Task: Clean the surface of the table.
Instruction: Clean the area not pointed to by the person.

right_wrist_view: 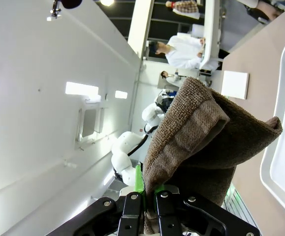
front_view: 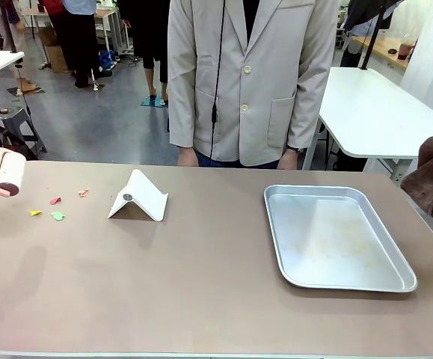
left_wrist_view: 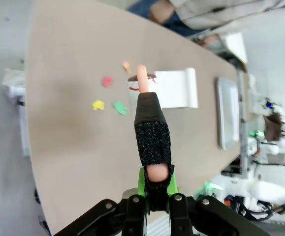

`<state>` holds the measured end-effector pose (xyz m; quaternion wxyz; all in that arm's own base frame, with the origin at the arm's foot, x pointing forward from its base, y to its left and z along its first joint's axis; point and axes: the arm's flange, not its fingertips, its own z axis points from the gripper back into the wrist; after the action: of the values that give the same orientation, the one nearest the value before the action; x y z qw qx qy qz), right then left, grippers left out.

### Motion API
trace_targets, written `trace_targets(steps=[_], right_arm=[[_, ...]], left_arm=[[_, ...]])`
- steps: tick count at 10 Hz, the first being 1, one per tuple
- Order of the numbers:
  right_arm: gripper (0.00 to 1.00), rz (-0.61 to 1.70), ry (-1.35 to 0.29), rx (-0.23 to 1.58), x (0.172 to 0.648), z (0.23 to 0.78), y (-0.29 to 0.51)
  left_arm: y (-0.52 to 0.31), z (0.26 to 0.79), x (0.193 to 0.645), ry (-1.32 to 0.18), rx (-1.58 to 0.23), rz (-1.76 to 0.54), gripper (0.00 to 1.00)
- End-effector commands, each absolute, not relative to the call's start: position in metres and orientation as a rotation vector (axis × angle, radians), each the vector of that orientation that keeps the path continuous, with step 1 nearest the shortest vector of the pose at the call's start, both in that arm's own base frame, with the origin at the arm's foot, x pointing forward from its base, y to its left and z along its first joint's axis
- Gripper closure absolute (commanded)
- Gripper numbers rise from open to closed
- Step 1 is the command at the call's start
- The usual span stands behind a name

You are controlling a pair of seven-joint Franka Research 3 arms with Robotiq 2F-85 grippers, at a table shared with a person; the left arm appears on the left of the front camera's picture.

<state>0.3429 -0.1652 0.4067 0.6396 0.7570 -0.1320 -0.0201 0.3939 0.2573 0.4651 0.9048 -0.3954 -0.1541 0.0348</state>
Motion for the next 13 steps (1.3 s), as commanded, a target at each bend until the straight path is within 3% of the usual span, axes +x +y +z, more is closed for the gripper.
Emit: trace_targets(steps=[1,3,4,13], right_arm=[[0.93,-0.043,-0.298,1.732,0.341,0.412,-0.165],[0.93,-0.043,-0.298,1.732,0.341,0.412,-0.165],[0.93,-0.043,-0.298,1.732,0.341,0.412,-0.165],[0.93,-0.043,-0.298,1.732,0.341,0.412,-0.165]], left_arm=[[0.245,0.455,0.393,-0.344,-0.769,0.093,0.84],[0.247,0.443,0.402,-0.353,-0.686,0.147,0.87],[0.246,0.439,0.405,-0.346,-0.648,0.175,1.0],[0.243,0.398,0.417,-0.282,-0.524,0.216,1.0]])
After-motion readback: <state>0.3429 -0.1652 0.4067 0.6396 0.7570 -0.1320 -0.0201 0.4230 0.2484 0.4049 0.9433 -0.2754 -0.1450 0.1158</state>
